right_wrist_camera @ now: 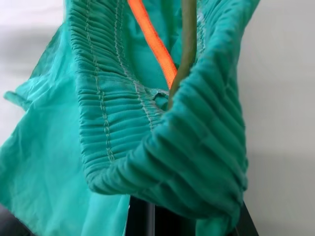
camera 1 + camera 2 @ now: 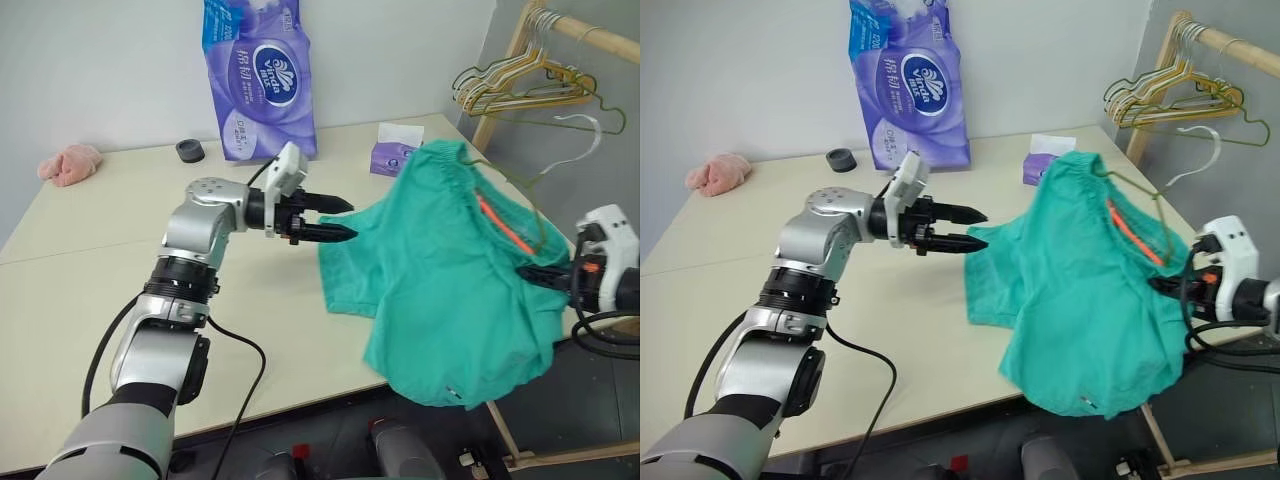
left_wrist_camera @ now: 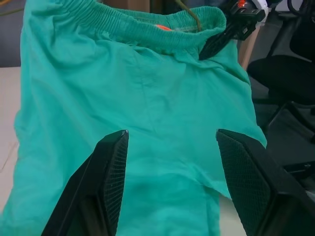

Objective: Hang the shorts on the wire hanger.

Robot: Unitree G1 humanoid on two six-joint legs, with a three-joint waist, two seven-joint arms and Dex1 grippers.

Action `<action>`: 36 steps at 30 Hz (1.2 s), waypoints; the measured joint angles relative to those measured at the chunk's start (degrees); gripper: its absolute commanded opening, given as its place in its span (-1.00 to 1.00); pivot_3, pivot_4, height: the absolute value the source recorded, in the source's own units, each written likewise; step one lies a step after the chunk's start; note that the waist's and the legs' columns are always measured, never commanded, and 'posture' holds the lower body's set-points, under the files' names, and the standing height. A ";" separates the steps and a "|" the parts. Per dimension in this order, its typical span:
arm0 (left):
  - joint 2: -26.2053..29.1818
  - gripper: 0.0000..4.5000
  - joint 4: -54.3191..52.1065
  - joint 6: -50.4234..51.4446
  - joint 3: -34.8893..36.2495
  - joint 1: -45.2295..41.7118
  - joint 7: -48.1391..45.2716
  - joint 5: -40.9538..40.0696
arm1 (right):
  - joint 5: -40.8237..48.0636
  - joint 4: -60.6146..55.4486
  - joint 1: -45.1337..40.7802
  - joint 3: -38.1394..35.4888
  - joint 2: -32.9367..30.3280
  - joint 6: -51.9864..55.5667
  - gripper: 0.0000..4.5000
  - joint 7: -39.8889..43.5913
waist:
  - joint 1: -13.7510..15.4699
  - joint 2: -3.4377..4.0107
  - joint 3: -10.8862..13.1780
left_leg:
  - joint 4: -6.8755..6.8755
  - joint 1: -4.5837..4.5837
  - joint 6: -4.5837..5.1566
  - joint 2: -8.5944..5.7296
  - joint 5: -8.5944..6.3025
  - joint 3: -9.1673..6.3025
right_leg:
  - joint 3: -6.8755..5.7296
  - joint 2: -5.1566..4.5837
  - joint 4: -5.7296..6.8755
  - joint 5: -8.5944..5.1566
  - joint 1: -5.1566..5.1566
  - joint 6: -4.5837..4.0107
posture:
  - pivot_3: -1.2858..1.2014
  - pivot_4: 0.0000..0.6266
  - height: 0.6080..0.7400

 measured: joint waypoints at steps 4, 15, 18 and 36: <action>-2.43 0.33 -1.30 -0.88 -2.04 -0.94 1.12 0.85 | -1.65 1.28 0.25 -3.87 -0.72 2.47 -1.00 -3.68 | -0.63 0.01 0.00 | -0.04 0.04 0.00 0.03 0.00 0.05 | 0.05 0.06 0.00 -0.01 0.00 0.01 | -0.27 -0.75 1.00; -11.58 0.33 -2.47 -1.10 -4.78 -4.59 7.98 2.29 | -3.79 7.75 -1.89 -12.13 -6.06 8.68 -1.00 -7.16 | -1.42 0.17 0.10 | -0.11 0.07 0.03 -0.01 -0.02 0.38 | 0.18 0.07 -0.09 -0.07 0.02 0.11 | -0.30 -0.68 1.00; -14.93 0.33 -2.47 -1.77 -5.04 -5.73 12.09 3.20 | -5.38 9.24 -3.41 -12.62 -6.81 8.30 -1.00 -8.93 | -2.06 0.17 0.10 | -0.13 0.11 0.11 -0.01 -0.07 0.52 | 0.24 0.10 -0.10 -0.22 0.04 0.37 | -0.30 -0.67 1.00; -23.42 0.33 -6.03 -4.98 -5.91 -6.06 31.34 8.87 | -14.88 21.03 -23.32 -0.37 -4.52 8.77 -1.00 -23.18 | -4.36 0.62 0.49 | -0.21 0.36 0.53 -0.06 -0.32 1.25 | 0.94 0.05 -0.13 -0.38 0.08 0.61 | -0.27 -0.64 1.00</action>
